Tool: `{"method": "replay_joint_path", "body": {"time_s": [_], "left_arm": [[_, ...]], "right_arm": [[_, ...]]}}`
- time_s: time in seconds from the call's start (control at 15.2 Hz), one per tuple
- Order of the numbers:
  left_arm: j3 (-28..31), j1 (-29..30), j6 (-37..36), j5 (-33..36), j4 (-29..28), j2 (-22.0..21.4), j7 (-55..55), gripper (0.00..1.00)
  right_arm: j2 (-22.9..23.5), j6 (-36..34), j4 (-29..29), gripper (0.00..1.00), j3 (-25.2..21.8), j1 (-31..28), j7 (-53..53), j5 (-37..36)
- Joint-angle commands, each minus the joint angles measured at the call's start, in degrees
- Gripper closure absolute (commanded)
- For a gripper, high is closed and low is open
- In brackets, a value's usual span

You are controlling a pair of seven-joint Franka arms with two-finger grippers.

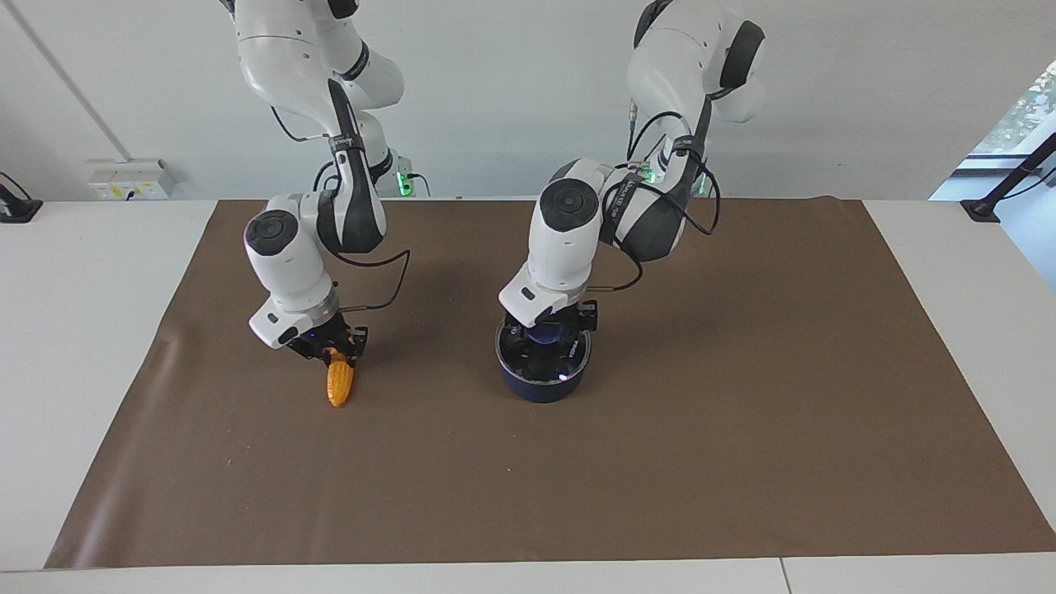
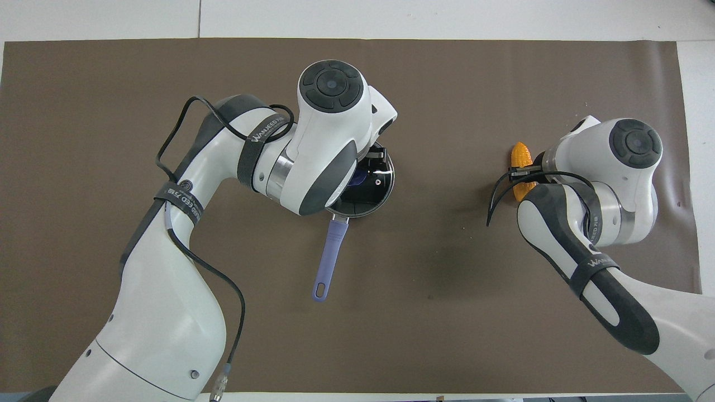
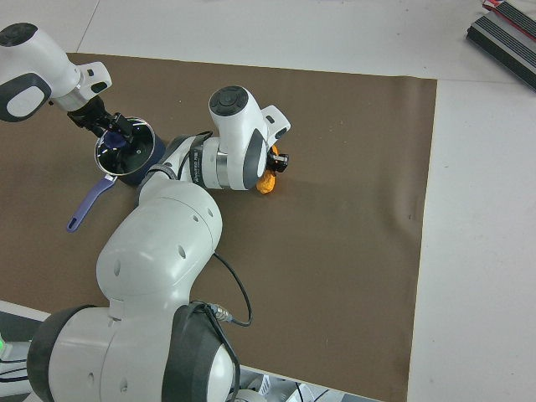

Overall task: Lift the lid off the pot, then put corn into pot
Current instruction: 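Grasp the lid knob with the left gripper while the right gripper grasps the corn, then lift the lid off with the left gripper while the right gripper lifts the corn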

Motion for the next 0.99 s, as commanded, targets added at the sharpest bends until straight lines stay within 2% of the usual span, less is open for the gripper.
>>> {"method": "replay_joint_path", "body": {"time_s": [0.0, 0.13, 0.26, 0.4, 0.59, 0.72, 0.86, 0.92], "left_arm": [[0.9, -1.0, -0.1, 1.3, 2.0, 1.2, -0.2, 0.0], [0.8, -1.0, -0.4, 1.3, 2.7, 1.4, -0.2, 0.01], [0.7, -1.0, -0.5, 1.3, 3.3, 1.7, -0.2, 0.01], [0.7, -1.0, -0.5, 1.3, 3.3, 1.7, -0.2, 0.05], [0.7, -1.3, -0.4, 1.3, 3.3, 1.7, -0.3, 0.16], [0.7, -1.4, -0.3, 1.4, 3.2, 1.7, -0.3, 0.2], [0.8, -1.4, -0.3, 1.3, 3.2, 1.7, -0.3, 0.32], [0.8, -1.4, -0.4, 1.3, 3.2, 1.7, -0.2, 0.46]], "right_arm": [[0.1, -1.7, 0.3, 1.0, 0.4, -0.3, -1.4, 0.0], [0.2, -6.6, 3.4, 1.0, 0.4, 0.0, -1.4, -0.1], [0.6, -16.2, 10.9, 1.0, 0.4, 0.0, -1.4, 0.0], [1.7, -22.9, 16.6, 1.0, 0.6, 0.4, -1.2, 0.2], [2.2, -27.4, 20.6, 1.0, 0.7, 2.2, -0.8, 0.6], [2.1, -30.0, 22.8, 1.0, 0.8, 3.4, 0.4, 0.8], [2.1, -30.8, 24.5, 1.0, 0.8, 4.5, 2.0, 0.9], [2.1, -30.9, 24.4, 1.0, 0.9, 4.7, 2.5, 0.9]]}}
